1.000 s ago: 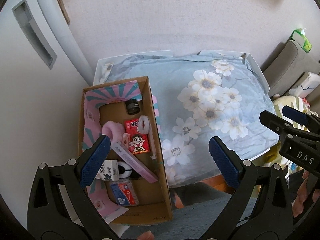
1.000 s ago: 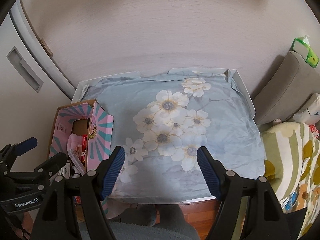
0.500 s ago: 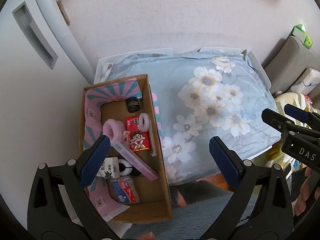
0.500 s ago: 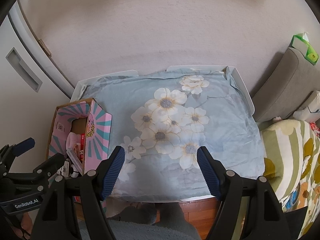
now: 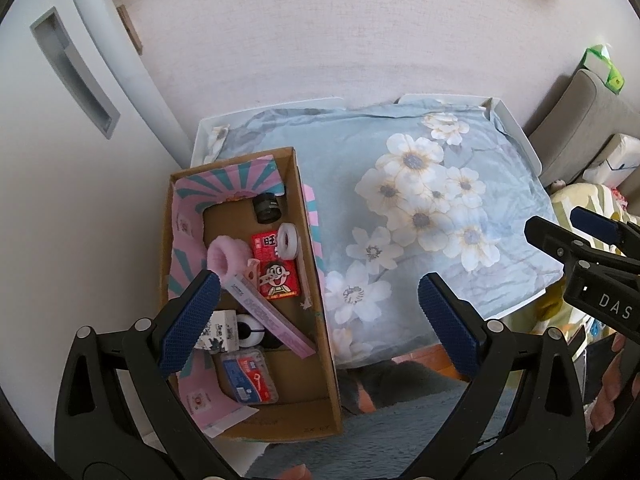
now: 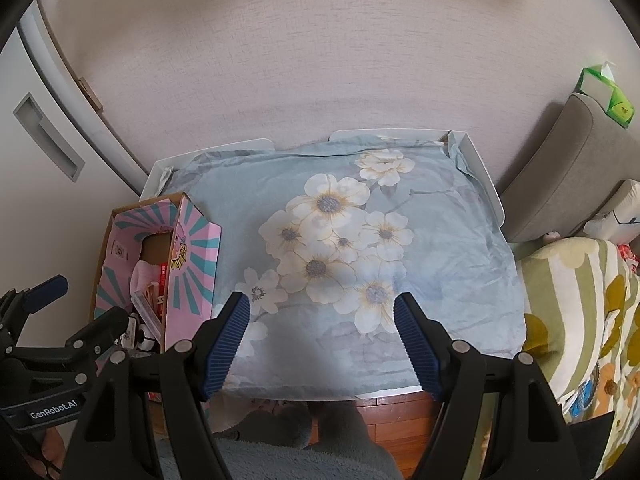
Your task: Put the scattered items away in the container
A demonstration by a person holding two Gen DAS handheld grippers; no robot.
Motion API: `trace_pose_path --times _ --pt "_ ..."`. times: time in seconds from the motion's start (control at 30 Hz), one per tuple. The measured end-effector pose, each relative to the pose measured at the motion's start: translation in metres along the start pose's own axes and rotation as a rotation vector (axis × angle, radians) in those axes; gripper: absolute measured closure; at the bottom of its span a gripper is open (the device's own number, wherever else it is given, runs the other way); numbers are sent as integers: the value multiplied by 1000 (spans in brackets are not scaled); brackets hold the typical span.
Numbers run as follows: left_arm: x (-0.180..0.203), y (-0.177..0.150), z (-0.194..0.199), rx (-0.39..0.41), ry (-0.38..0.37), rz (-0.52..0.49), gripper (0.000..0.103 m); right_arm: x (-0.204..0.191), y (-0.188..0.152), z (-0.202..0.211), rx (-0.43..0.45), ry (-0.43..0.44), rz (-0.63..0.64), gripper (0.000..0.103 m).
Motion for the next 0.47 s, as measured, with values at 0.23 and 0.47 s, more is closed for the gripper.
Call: trace_pose_path --times 0.23,0.47 --pt "-1 -3 2 13 32 -2 3 -1 -2 2 4 3 1 32" --pt "-1 -6 7 41 70 -12 3 -4 -2 1 -1 6 0 32"
Point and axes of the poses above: each gripper's, at about its wrist camera, not at the fingertips, and z roughly against the way its jaws point, x to its right, y to its top, the point moved 1 cm from there along -z, roughly the way its jaws point, and after that the axes turned 10 degrees about -x, right-handed, at the moved point
